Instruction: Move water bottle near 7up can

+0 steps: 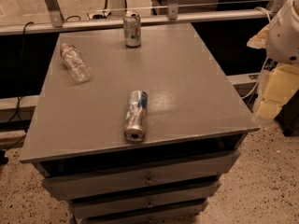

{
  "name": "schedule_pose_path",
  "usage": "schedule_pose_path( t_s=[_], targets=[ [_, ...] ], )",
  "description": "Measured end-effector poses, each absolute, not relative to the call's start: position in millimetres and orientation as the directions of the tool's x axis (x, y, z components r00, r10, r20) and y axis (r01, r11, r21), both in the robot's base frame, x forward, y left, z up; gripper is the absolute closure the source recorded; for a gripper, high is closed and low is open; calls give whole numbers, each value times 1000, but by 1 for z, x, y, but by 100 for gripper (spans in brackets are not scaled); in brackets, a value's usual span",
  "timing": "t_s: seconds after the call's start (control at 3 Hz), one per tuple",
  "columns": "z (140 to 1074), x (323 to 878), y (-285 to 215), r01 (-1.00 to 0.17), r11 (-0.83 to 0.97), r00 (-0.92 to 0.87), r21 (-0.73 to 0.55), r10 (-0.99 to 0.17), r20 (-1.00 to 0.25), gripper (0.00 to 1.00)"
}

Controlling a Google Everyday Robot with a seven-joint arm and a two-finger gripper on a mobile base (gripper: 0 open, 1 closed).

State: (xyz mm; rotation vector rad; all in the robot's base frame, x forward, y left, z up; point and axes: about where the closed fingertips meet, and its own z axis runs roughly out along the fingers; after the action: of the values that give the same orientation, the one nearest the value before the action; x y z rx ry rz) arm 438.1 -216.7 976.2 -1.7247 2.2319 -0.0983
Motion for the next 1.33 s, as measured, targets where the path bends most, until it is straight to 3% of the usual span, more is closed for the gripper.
schedule_pose_path(
  t_s=[0.33,0.67,1.33],
  targets=[
    [977,438,-216,-931,270,-221,-248,-953,-208,0],
    [967,466,-181,-938,241,-178,-248,-951,-253,0],
    [943,548,-33,-949,161,-37,-271,-910,-413,0]
  ],
)
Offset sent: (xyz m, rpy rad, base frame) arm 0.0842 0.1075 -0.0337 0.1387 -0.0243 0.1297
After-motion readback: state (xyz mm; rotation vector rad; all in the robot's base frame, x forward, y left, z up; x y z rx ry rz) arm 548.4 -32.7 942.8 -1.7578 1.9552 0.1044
